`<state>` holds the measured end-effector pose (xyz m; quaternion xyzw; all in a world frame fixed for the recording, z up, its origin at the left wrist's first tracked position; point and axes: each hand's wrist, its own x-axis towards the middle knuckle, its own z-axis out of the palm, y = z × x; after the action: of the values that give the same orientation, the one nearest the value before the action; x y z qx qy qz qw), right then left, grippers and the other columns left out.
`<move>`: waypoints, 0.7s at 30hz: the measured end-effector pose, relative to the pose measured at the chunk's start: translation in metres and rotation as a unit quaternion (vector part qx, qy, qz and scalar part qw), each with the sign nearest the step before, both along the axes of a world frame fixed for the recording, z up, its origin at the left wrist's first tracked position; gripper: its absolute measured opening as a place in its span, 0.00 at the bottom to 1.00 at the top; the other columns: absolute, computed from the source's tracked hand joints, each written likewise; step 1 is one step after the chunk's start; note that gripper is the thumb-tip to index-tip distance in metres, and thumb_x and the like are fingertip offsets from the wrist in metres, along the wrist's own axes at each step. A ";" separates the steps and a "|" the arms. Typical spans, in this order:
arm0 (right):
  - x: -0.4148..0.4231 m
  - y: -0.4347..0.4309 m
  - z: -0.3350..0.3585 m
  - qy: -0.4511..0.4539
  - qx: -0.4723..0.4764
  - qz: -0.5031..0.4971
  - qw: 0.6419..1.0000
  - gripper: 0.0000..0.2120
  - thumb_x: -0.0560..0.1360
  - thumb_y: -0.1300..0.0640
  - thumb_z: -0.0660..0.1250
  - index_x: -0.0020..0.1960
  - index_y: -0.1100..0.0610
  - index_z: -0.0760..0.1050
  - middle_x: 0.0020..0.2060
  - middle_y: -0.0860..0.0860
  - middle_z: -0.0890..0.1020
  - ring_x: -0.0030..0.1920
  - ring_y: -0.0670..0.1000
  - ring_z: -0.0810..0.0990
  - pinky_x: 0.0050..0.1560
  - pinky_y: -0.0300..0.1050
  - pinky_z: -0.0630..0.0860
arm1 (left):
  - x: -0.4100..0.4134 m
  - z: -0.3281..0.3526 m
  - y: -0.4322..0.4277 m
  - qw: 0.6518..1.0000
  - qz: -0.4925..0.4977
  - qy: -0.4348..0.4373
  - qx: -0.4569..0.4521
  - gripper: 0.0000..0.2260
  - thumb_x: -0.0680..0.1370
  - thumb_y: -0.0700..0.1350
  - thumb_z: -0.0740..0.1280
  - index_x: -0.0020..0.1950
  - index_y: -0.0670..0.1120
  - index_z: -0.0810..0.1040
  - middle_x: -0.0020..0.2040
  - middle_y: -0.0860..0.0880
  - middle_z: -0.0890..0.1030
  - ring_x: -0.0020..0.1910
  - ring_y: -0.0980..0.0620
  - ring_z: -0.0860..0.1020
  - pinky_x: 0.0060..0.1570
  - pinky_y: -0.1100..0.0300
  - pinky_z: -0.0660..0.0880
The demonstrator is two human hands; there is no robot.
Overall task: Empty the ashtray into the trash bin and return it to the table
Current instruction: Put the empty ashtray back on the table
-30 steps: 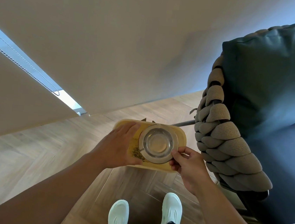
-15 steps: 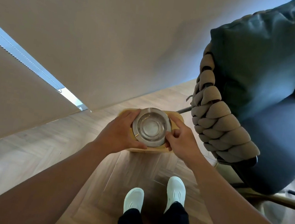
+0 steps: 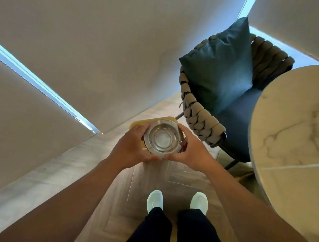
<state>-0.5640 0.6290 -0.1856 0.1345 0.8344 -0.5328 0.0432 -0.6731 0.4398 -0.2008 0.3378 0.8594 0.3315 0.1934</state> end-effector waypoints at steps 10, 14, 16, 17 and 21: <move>0.107 0.002 0.071 0.008 0.044 -0.070 0.997 0.41 0.65 0.48 0.79 0.68 0.39 0.55 0.63 0.46 0.77 0.51 0.32 0.75 0.48 0.15 0.64 | 0.083 0.080 0.018 0.996 -0.083 0.020 0.036 0.46 0.58 0.73 0.72 0.71 0.57 0.64 0.62 0.58 0.73 0.56 0.57 0.74 0.54 0.59 0.77; 0.171 0.015 0.084 0.002 0.052 -0.112 0.992 0.48 0.61 0.47 0.81 0.73 0.43 0.56 0.65 0.47 0.76 0.55 0.38 0.73 0.49 0.16 0.65 | 0.131 0.089 0.040 0.992 -0.116 0.027 0.036 0.46 0.58 0.73 0.71 0.71 0.59 0.62 0.59 0.60 0.71 0.54 0.58 0.73 0.55 0.61 0.74; 0.207 0.025 0.089 -0.009 0.037 -0.140 0.989 0.52 0.61 0.45 0.80 0.76 0.48 0.55 0.65 0.48 0.76 0.58 0.42 0.75 0.51 0.25 0.70 | 0.156 0.090 0.058 0.989 -0.142 0.030 0.040 0.48 0.58 0.76 0.70 0.73 0.56 0.63 0.58 0.61 0.72 0.53 0.61 0.73 0.54 0.63 0.74; 0.225 0.029 0.092 -0.013 0.035 -0.155 0.987 0.52 0.61 0.45 0.79 0.76 0.49 0.55 0.65 0.49 0.76 0.60 0.46 0.76 0.54 0.30 0.71 | 0.170 0.090 0.068 0.986 -0.155 0.032 0.044 0.48 0.58 0.77 0.69 0.73 0.57 0.63 0.58 0.62 0.72 0.53 0.63 0.74 0.53 0.65 0.73; 0.301 0.050 0.098 -0.006 0.072 -0.217 0.973 0.53 0.60 0.49 0.82 0.76 0.51 0.56 0.63 0.49 0.79 0.62 0.49 0.79 0.62 0.40 0.74 | 0.229 0.091 0.108 0.978 -0.198 0.034 0.049 0.45 0.59 0.76 0.71 0.72 0.63 0.61 0.58 0.64 0.73 0.56 0.68 0.73 0.54 0.66 0.75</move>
<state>-0.2626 0.6790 -0.0874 0.3185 0.8212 -0.4670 -0.0781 -0.4440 0.5483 -0.1097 0.5217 0.7644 0.3160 0.2089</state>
